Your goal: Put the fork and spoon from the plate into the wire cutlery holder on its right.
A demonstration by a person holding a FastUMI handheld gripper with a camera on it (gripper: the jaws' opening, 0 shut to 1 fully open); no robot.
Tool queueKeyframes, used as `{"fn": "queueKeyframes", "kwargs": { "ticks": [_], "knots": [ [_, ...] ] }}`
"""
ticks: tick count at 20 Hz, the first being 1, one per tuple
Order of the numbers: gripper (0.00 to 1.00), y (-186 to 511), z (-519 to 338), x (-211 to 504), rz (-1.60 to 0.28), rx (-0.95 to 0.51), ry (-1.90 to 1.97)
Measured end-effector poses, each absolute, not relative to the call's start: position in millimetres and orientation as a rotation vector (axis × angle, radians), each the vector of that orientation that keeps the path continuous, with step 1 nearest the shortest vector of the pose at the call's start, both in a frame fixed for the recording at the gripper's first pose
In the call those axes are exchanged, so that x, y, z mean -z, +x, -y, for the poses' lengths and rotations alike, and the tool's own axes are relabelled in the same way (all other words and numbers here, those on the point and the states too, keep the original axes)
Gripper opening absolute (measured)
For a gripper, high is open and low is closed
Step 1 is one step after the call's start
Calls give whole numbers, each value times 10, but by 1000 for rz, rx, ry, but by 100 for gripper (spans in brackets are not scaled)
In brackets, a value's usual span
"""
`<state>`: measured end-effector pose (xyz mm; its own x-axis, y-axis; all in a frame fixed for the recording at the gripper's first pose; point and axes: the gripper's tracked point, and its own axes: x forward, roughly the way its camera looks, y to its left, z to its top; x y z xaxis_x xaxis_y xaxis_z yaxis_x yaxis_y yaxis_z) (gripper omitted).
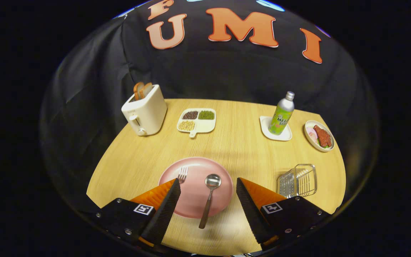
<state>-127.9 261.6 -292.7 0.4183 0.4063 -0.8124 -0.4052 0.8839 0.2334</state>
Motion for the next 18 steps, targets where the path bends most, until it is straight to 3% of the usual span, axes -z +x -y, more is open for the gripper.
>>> {"fn": "queueKeyframes", "kwargs": {
  "ticks": [6, 15, 17, 18],
  "knots": [
    [70, -1561, -2761, 3584, -1197, -508, -61],
    [47, -1689, -2789, 4110, -1323, -437, -92],
    [37, -1738, -2730, 4185, -1359, -409, -117],
    [22, -1737, -2741, 4175, -1368, -405, -103]
  ]
}}
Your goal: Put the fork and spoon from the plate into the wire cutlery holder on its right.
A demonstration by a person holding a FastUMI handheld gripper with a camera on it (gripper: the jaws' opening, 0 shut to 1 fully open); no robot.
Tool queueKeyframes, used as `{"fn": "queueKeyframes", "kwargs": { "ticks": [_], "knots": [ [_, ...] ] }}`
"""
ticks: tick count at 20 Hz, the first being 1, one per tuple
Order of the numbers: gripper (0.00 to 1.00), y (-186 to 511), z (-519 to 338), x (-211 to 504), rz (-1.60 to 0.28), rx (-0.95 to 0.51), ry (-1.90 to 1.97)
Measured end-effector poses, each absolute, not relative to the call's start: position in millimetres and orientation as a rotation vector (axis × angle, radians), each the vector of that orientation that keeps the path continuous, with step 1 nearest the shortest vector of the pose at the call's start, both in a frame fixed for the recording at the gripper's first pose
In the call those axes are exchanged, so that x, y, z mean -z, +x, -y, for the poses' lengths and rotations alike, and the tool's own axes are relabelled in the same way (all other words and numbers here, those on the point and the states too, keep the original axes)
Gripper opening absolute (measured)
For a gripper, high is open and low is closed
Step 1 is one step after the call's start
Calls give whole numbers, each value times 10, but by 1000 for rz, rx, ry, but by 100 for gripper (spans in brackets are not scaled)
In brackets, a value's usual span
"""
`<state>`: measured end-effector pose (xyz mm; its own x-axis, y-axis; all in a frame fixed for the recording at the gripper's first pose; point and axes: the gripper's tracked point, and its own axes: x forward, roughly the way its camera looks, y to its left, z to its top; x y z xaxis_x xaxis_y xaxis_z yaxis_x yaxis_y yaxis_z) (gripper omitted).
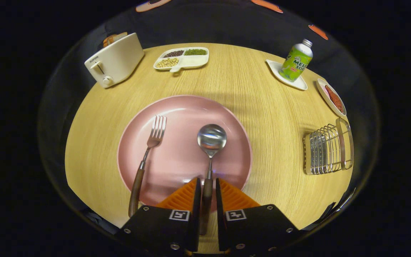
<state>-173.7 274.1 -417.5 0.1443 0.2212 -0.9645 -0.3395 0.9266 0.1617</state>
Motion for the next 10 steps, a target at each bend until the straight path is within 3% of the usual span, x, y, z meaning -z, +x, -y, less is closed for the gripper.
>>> {"fn": "queueKeyframes", "kwargs": {
  "ticks": [6, 10],
  "knots": [
    [8, -1702, -2746, 4177, -1368, -406, -22],
    [6, -1532, -2783, 3921, -1267, -442, 62]
  ]
}}
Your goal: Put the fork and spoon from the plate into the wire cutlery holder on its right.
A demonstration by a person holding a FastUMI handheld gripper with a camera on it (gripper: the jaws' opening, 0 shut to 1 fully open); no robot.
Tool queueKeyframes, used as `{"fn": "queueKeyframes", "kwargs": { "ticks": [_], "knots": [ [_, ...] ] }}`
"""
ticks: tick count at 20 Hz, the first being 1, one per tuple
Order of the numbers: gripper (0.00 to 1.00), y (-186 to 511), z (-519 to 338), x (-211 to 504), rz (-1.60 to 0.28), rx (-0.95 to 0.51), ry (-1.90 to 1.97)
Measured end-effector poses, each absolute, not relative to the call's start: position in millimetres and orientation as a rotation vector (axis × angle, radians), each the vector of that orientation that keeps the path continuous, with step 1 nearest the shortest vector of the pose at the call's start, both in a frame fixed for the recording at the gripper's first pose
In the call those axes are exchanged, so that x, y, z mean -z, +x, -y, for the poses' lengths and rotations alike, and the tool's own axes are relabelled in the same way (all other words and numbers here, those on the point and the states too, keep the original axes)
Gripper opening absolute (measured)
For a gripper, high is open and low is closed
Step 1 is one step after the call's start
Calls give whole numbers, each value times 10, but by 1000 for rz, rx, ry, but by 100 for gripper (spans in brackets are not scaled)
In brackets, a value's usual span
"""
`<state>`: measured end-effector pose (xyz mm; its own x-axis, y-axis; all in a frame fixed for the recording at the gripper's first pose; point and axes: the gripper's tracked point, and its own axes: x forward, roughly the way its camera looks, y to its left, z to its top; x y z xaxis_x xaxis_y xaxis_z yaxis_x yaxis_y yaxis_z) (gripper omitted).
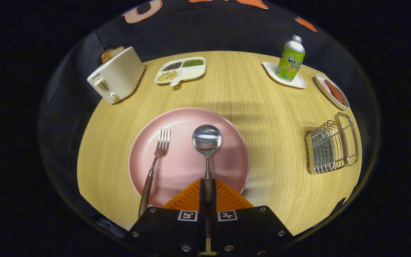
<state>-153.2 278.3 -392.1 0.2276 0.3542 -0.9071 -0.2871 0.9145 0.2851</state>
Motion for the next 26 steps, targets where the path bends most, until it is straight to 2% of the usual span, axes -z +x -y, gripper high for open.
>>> {"fn": "queueKeyframes", "kwargs": {
  "ticks": [7, 15, 21, 26],
  "knots": [
    [6, -1219, -2434, 3239, -1113, -449, 172],
    [6, -883, -1465, 2673, -1002, -376, 207],
    [6, -785, -684, 2919, -1086, -270, 91],
    [6, -840, -450, 3138, -1196, -270, 32]
  ]
}}
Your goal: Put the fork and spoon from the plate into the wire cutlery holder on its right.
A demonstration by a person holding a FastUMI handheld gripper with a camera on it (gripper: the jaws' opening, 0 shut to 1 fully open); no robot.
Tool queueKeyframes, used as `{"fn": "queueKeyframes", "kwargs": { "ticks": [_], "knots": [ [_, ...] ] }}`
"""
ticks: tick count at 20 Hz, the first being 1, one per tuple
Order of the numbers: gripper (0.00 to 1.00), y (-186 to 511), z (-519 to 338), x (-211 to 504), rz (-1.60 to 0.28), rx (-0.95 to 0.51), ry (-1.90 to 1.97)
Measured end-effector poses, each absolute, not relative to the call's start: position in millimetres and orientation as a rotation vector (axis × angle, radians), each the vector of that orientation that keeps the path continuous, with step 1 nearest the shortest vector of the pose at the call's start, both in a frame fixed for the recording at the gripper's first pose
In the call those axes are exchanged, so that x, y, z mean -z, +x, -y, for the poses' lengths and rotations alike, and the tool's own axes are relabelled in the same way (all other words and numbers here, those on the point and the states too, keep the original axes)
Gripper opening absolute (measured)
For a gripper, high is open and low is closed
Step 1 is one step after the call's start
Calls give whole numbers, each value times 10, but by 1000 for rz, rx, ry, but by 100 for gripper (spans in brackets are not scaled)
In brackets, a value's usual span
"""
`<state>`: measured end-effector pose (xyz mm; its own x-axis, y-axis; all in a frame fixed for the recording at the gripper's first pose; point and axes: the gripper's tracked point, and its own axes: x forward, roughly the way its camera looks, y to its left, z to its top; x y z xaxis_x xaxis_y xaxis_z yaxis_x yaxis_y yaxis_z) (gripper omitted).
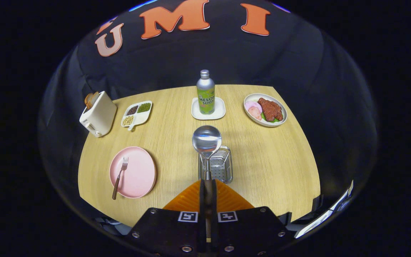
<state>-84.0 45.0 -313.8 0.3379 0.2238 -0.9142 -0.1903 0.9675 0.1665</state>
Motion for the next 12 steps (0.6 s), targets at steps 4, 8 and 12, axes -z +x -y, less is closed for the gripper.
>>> {"fn": "queueKeyframes", "kwargs": {
  "ticks": [4, 8, 12],
  "knots": [
    [6, -919, -328, 3324, -1286, -278, -34],
    [7, -994, -264, 3511, -1368, -295, -92],
    [8, -919, -276, 3631, -1397, -308, -104]
  ]
}}
